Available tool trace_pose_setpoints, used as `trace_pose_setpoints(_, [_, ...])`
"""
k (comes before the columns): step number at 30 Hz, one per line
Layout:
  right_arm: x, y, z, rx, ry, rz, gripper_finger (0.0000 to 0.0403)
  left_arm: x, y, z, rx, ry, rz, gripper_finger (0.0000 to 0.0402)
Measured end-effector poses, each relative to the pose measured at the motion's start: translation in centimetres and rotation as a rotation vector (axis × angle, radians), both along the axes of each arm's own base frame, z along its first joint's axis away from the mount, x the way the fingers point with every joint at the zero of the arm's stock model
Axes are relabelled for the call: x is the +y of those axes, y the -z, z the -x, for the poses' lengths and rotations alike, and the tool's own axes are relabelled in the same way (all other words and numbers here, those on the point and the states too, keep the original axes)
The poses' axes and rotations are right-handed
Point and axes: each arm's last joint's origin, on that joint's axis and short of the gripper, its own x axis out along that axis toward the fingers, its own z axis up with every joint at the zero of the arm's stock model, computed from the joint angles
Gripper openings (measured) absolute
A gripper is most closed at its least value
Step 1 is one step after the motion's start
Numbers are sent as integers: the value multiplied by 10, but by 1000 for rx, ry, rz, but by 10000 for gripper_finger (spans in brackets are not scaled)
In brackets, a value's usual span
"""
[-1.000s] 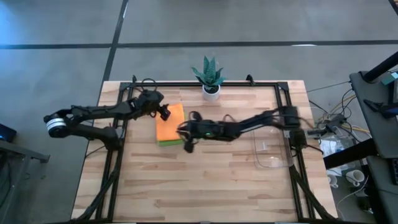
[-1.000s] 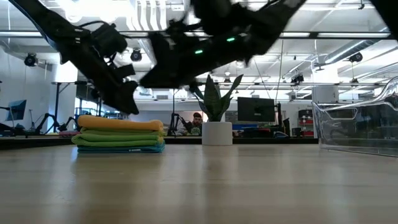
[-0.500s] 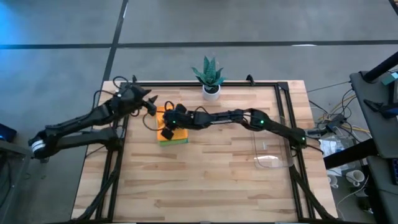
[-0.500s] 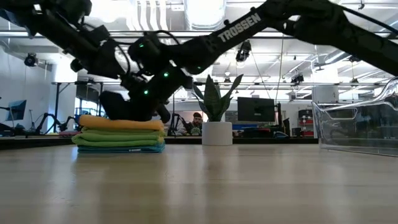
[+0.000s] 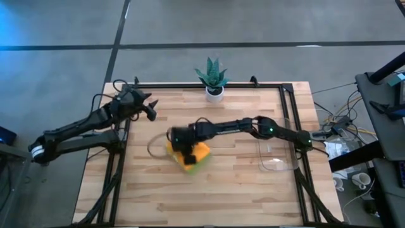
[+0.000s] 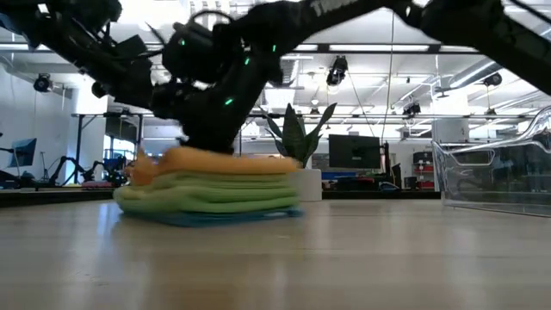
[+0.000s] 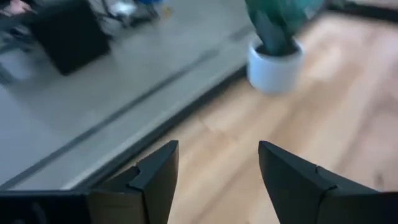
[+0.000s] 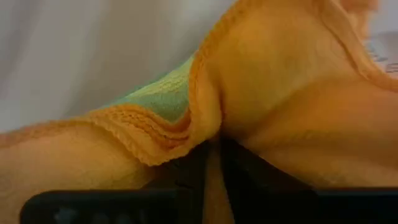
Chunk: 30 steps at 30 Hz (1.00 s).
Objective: Fold microfiber towels
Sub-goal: Move the colored stacked towels to the center of the table, then move the bin to the top of the table
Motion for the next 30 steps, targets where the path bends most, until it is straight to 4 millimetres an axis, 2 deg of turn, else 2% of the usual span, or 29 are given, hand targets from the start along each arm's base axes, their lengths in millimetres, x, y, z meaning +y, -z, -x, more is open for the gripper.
trace_pose_setpoints(4, [35, -8, 29, 199, -294, 19, 51, 0, 11, -6, 72, 118, 89, 206])
trace_pose_setpoints(8, [59, -22, 53, 336, -424, 57, 51, 2, 22, -16, 91, 213, 191, 206])
trace_pose_setpoints(12, [75, -47, 63, 331, -394, 104, 51, 4, 30, -28, 104, 280, 248, 206])
trace_pose_setpoints(16, [89, -82, 74, 275, -290, 176, 52, 1, 37, -41, 127, 340, 272, 206])
trace_pose_setpoints(20, [102, -115, 99, 243, -206, 277, 52, -10, 39, -55, 74, 395, 319, 206])
trace_pose_setpoints(23, [121, -125, 121, 207, -214, 378, 52, -19, 41, -64, 47, 429, 350, 206])
trace_pose_setpoints(26, [142, -133, 153, 179, -260, 476, 52, -26, 45, -71, 40, 438, 407, 206])
trace_pose_setpoints(30, [163, -121, 191, 196, -332, 504, 65, -37, 53, -81, 32, 437, 483, 206])
